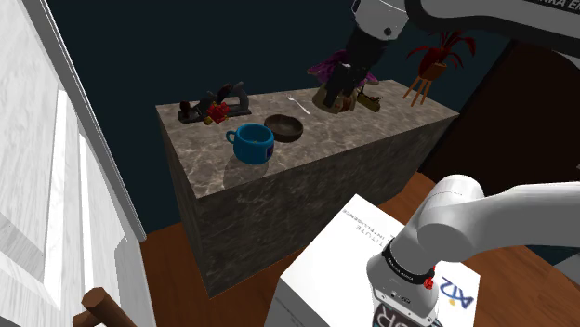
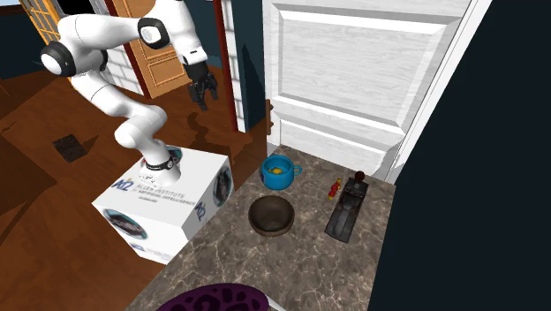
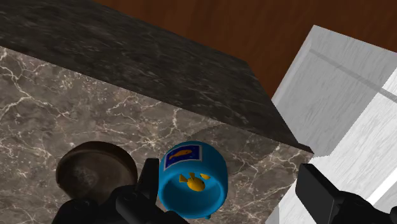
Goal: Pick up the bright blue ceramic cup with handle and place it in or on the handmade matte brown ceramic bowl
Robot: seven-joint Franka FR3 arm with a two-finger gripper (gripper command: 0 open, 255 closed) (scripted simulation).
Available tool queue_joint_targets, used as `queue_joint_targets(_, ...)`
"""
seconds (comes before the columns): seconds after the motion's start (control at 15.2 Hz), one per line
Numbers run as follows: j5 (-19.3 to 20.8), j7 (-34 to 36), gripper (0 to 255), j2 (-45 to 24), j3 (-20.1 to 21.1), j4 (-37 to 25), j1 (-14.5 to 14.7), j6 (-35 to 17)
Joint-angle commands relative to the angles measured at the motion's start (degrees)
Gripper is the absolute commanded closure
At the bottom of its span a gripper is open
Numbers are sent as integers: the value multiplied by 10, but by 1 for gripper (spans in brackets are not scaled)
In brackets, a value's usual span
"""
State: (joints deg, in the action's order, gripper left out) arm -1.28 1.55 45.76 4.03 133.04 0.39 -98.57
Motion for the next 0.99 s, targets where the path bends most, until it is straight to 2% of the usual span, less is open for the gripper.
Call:
queue_joint_targets(0.0, 0, 0, 0, 0, 0, 0, 0, 0)
queue_joint_targets(0.46, -15, 14, 0, -130, 8, -8, -3, -106)
queue_joint_targets(0.92, -25, 27, 0, -277, 14, -52, -4, -193)
